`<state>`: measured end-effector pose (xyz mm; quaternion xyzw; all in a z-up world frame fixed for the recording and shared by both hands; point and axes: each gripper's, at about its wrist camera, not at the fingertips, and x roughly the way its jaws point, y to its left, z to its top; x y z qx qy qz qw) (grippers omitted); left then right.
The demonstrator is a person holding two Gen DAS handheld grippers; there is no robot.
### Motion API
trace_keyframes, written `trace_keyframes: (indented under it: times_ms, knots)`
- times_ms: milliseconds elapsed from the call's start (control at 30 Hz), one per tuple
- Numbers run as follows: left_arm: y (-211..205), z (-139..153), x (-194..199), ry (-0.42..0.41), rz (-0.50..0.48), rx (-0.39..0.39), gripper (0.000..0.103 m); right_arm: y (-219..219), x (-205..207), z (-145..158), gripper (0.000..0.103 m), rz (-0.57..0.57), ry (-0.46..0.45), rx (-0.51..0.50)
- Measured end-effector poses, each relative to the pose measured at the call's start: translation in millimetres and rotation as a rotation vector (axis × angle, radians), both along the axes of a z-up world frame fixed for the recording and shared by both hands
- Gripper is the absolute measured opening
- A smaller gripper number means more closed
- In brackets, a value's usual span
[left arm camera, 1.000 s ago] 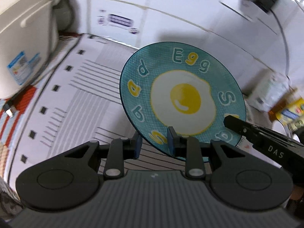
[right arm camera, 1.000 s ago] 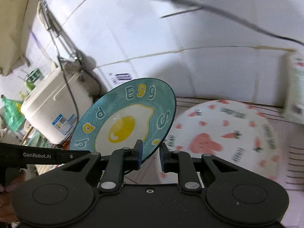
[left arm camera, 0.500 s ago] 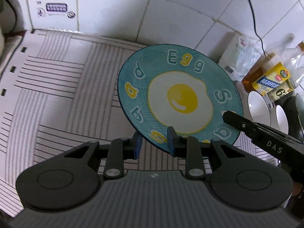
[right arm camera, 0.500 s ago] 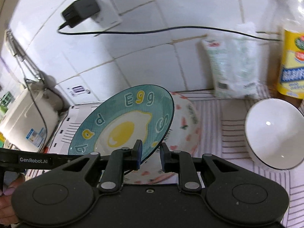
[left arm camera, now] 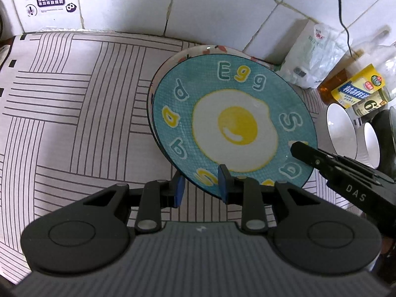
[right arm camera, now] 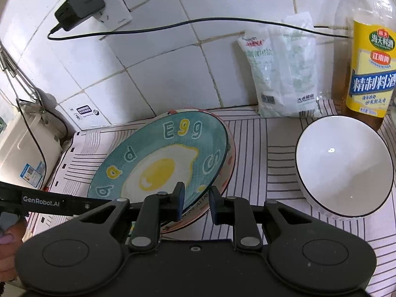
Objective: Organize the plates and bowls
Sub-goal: 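Carry the teal egg plate and lower it onto the bunny plate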
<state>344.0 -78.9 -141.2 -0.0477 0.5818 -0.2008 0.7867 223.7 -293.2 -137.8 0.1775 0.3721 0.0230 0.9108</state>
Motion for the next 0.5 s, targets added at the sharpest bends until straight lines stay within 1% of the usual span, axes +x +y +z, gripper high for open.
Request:
trace_keyframes:
  times_ms: [100, 167, 233, 300, 500]
  knots:
    - [-3.8, -2.3, 2.0, 0.013, -0.004, 0.012, 0.027, 0.5, 2.1, -0.7, 0.025, -0.001, 0.013, -0.013]
    - [-6.7, -0.3, 2.9, 0.003, -0.01, 0.031, 0.027, 0.5, 3.8, -1.3, 0.025, -0.003, 0.028, -0.023]
    - [-9.5, 2.0, 4.4, -0.006, -0.016, 0.049, 0.027, 4.0, 2.9, 0.4, 0.025, 0.01, 0.023, -0.064]
    - [-11.5, 1.4, 7.0, 0.006, -0.017, 0.056, 0.027, 6.5, 2.6, 2.6, 0.025, 0.022, 0.021, -0.096]
    - [-19.2, -0.2, 12.6, 0.018, -0.038, 0.096, 0.027, 5.4, 6.7, -2.1, 0.025, 0.018, 0.043, -0.104]
